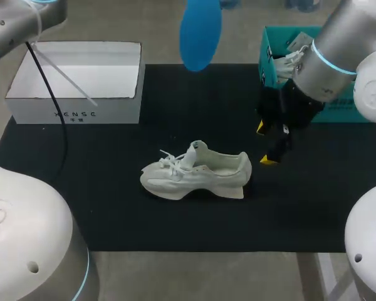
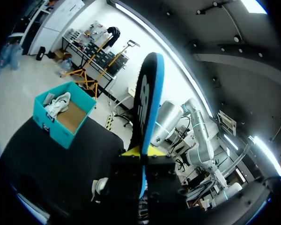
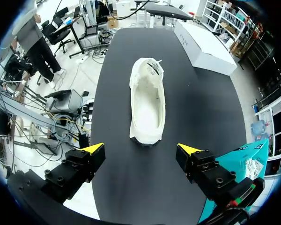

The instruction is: Take the shoe out of the shoebox, open the shoe tongue, remove and reinsert the insole, then place the shoe into the shoebox

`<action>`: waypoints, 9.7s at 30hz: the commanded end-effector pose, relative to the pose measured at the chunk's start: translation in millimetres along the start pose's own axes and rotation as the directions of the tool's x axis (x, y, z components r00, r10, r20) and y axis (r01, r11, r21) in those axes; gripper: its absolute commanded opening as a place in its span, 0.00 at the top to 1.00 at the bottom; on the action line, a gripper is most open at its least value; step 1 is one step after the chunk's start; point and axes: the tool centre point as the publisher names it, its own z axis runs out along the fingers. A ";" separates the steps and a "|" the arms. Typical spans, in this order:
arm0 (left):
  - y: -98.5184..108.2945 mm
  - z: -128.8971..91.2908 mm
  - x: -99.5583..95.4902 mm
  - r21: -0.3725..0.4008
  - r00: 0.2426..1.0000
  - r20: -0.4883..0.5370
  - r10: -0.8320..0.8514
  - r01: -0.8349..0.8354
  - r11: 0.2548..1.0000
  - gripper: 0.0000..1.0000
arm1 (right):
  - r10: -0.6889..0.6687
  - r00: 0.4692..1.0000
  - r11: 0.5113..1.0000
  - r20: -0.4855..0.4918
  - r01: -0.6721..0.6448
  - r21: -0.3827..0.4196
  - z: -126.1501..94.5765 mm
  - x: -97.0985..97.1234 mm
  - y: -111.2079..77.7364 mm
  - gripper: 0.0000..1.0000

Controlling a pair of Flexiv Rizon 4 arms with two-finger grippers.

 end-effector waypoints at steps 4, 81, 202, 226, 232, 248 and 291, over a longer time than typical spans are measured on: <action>0.7 0.0 -0.1 0.001 1.000 0.000 0.001 -0.001 1.000 1.00 | 0.008 1.000 0.987 -0.018 -0.005 0.159 2.7 -4.0 3.7 0.00; -14.3 -15.1 3.8 -0.018 1.000 0.025 0.001 0.000 1.000 1.00 | 0.114 0.993 0.983 0.039 -0.118 0.141 128.3 -48.2 38.1 0.00; -14.3 -15.1 3.8 -0.018 1.000 0.025 0.001 0.000 1.000 1.00 | 0.954 0.226 0.275 0.199 -0.923 -0.270 8.0 -40.2 -12.3 1.00; -14.3 -15.1 3.8 -0.018 1.000 0.025 0.001 0.000 1.000 1.00 | 0.993 0.012 0.049 0.119 -0.948 -0.314 70.3 -36.6 -6.7 1.00; -14.3 -15.1 3.8 -0.018 1.000 0.025 0.001 0.000 1.000 1.00 | 0.995 0.006 0.037 0.103 -0.954 -0.297 92.9 -29.8 -4.4 1.00; -14.3 -15.1 3.8 -0.018 1.000 0.025 0.001 0.000 1.000 1.00 | 0.996 -0.027 -0.003 0.091 -0.967 -0.254 142.5 -15.3 -6.8 1.00; -14.3 -15.1 3.8 -0.018 1.000 0.025 0.001 0.000 1.000 1.00 | 0.990 0.140 0.117 -0.005 -0.850 -0.514 23.4 -32.5 35.6 0.00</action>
